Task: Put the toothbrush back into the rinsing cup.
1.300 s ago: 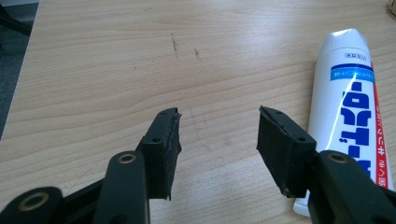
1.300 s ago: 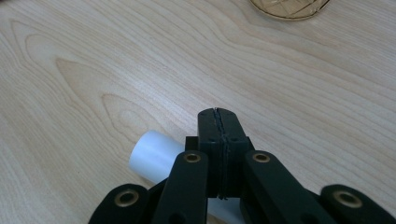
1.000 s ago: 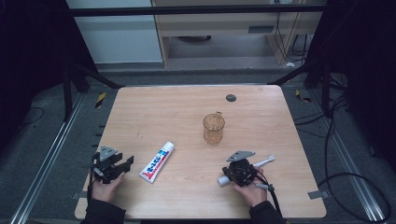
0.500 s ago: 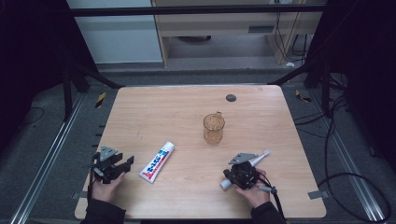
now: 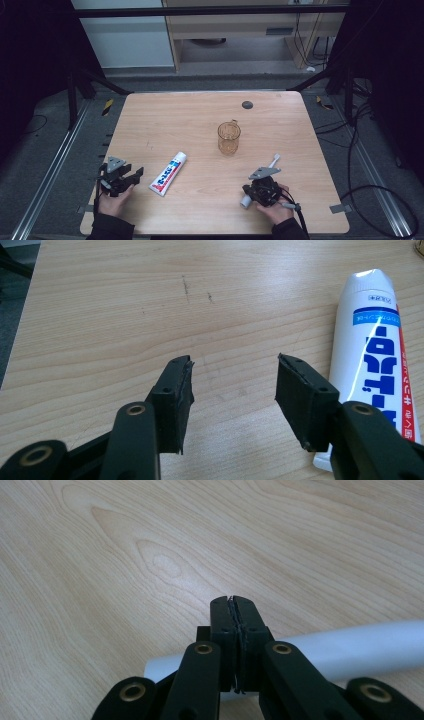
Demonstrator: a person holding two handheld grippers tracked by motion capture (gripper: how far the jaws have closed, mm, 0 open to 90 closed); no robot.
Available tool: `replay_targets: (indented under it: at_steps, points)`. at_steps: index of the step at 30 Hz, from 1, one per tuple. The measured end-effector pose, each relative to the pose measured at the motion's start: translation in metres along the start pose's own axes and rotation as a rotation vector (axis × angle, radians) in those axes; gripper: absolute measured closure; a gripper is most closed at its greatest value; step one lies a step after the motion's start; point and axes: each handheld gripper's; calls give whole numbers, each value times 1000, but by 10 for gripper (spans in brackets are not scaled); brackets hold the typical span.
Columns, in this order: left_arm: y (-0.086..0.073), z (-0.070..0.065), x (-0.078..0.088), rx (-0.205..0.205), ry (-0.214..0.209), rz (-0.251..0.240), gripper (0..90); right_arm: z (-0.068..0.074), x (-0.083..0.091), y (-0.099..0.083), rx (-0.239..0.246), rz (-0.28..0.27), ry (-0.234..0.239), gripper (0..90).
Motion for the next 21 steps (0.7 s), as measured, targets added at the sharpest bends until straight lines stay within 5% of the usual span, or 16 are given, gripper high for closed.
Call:
replay_targets:
  at_steps: [21]
  points:
    - [0,0,0,-3,2,-1,481,-3,5,-11,-6,13,13,883]
Point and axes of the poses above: each handheld gripper's, and its own axes: x roughly backward along the jaws, y roughly out of its top, z roughly to its left, and after that the axes turned 11 degrees about z, right-handed
